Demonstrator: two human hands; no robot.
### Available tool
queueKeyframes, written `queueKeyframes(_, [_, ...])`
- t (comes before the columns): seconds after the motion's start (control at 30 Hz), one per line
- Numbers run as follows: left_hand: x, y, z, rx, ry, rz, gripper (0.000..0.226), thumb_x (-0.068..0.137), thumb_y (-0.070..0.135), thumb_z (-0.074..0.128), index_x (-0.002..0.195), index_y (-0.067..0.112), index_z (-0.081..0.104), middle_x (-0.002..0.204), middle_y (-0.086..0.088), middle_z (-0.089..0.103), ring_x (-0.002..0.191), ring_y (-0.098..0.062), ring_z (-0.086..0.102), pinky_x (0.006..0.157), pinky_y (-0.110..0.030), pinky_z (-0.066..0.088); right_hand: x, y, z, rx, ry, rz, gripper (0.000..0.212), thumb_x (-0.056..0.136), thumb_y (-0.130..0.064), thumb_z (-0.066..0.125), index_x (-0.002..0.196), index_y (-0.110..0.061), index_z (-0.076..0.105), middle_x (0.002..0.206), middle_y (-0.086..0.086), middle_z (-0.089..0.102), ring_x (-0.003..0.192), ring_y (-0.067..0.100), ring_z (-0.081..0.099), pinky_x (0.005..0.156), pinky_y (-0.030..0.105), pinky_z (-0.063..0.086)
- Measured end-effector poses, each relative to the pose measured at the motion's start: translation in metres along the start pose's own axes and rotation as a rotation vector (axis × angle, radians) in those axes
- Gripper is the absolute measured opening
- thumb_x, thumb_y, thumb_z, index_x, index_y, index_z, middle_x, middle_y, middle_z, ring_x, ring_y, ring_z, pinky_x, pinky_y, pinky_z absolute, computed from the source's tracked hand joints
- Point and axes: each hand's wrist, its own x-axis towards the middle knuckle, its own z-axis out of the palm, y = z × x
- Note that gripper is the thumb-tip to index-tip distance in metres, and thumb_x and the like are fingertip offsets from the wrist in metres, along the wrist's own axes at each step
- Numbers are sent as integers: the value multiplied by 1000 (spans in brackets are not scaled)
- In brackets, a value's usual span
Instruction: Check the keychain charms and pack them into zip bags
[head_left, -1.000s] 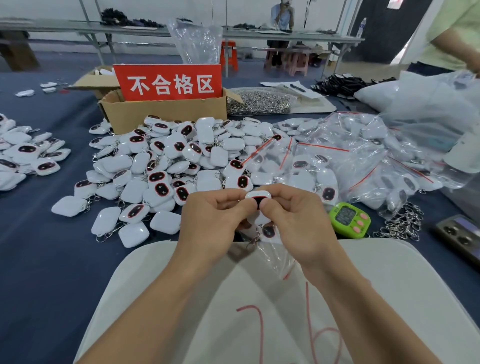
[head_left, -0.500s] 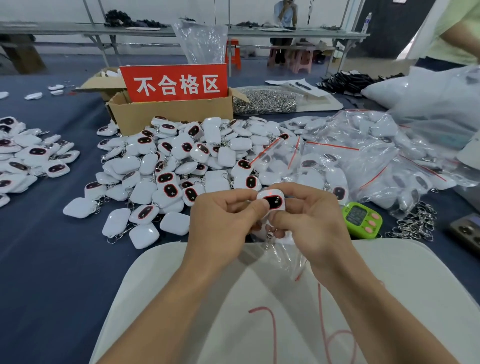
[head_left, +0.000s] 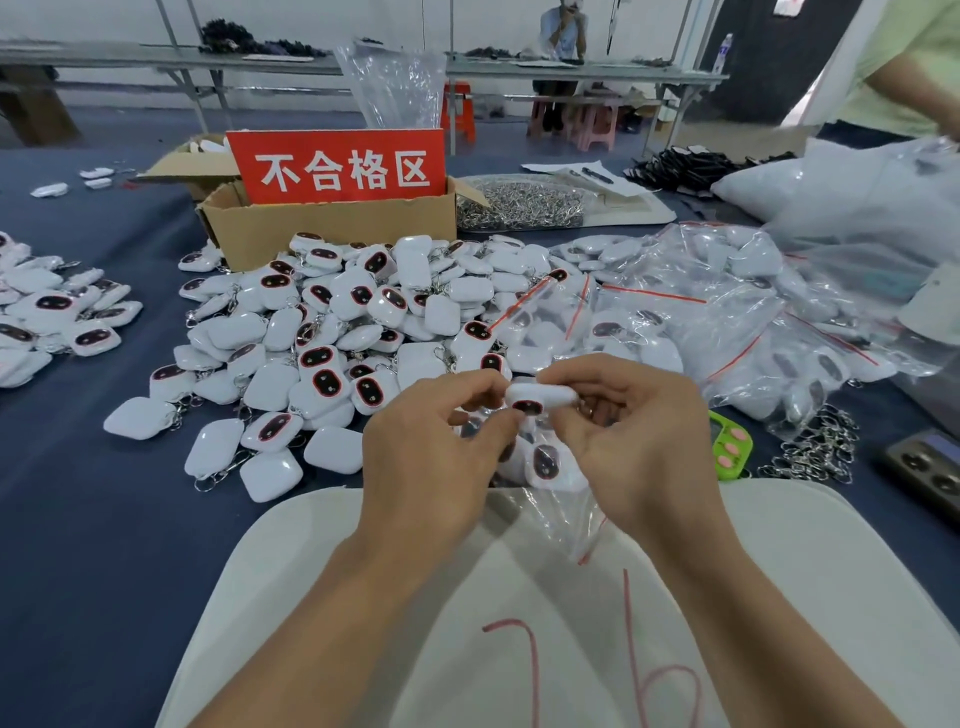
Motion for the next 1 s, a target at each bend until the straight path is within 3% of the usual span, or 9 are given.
queueKeyframes(0.07, [-1,-1,0,-31,14,-19,27,80,25,85,92,47,74,88,28,71,88,6,66,74,-8,47,1,-1,0,62,7,8,28,77,-9,70,84,-36,79,78,-5,77,73,34,69,68,53,59])
queueKeyframes(0.17, [-3,3,0,-113,-2,15,39,78,27,83,105,54,74,96,32,72,92,6,68,76,-7,48,1,-2,1,80,0,10,31,77,-7,68,83,-36,80,78,-4,77,74,32,71,69,54,59])
queueKeyframes(0.4, [-5,7,-2,-69,23,83,48,74,31,78,91,74,65,89,33,70,85,2,68,74,-5,47,1,0,1,88,-26,-16,38,80,-1,70,81,-37,81,76,-4,77,73,34,70,67,54,57])
queueKeyframes(0.5, [-5,5,-4,-141,-11,30,42,77,24,80,91,64,72,83,25,74,77,-2,72,72,-12,53,0,-4,2,132,-37,22,46,80,5,71,79,-40,81,76,-5,78,69,24,72,63,41,59])
queueKeyframes(0.6, [-2,6,-8,-355,-96,-84,24,85,21,78,96,43,81,80,8,79,70,-14,75,67,-21,59,1,-7,1,310,-55,161,38,76,3,73,81,-33,83,69,0,76,56,11,65,54,20,50])
queueKeyframes(0.67, [1,7,-9,-448,-103,-152,20,93,16,74,99,33,82,80,3,79,64,-13,72,63,-21,57,1,-8,-1,395,-85,239,25,75,-3,73,85,-23,83,62,9,70,51,16,56,50,22,46])
queueKeyframes(0.77, [3,8,-11,-515,-110,-207,25,98,9,66,96,29,82,76,1,77,59,-10,67,59,-19,54,0,-8,-2,436,-102,297,20,84,4,72,90,-13,82,63,22,63,50,25,51,50,29,47])
queueKeyframes(1.0, [4,7,-12,-578,-135,-302,23,100,11,62,96,17,84,81,-8,76,67,-17,63,67,-27,57,-1,-11,-2,430,-160,283,17,84,-2,73,97,-10,80,65,19,67,54,27,54,53,30,50])
